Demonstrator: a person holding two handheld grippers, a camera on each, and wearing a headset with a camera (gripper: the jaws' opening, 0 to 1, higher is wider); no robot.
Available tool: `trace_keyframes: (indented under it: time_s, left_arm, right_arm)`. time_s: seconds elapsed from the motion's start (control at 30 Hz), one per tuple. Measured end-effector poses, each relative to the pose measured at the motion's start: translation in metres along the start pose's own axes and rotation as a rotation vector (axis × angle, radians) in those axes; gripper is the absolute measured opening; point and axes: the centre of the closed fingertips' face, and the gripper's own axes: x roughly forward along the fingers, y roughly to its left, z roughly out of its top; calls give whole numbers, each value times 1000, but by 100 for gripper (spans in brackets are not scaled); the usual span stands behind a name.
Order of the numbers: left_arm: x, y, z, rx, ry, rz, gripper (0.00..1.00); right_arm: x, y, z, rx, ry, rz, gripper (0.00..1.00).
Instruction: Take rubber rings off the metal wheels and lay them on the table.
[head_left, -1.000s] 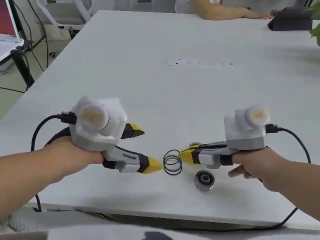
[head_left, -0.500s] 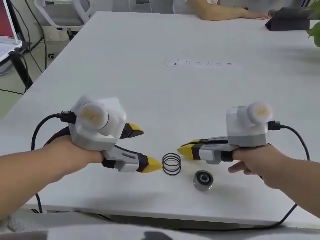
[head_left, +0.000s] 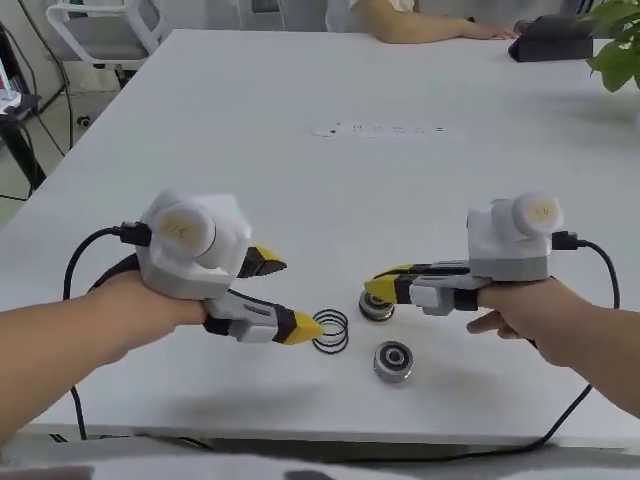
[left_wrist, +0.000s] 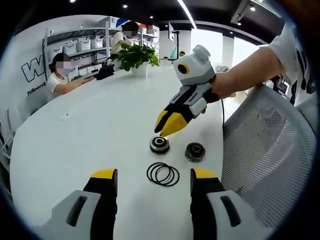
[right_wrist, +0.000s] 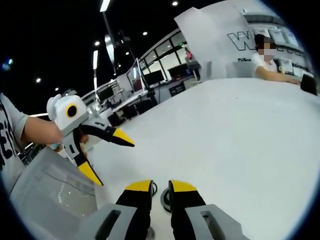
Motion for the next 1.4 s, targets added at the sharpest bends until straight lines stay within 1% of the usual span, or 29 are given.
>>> trace_keyframes:
  time_s: [0.1, 0.17, 0.27, 0.6, 0.93, 1.13, 1.4]
  left_arm:
    - [4, 1, 3, 1, -2, -7, 56]
    - [6, 1, 4, 1, -1, -9, 56]
    - [10, 1, 7, -1, -2, -13, 56]
    - [25, 2, 14, -25, -7, -26, 54]
    - [36, -1, 19, -34, -5, -33, 52]
    - [43, -2, 20, -45, -3, -40, 50]
    - [50, -3, 21, -43, 3, -51, 47]
  right_arm:
    - [-6, -5, -1, 1, -2, -13, 11]
    - [-8, -5, -2, 3, -4, -19, 11]
    - [-15, -11, -4, 0, -3, -30, 12]
    - [-22, -19, -11, -2, 2, -46, 14]
    - [-24, -15, -21, -29, 25, -40, 16]
    - [-22, -14, -27, -50, 45, -32, 18]
    - [-19, -15, -34, -78, 71, -21, 20]
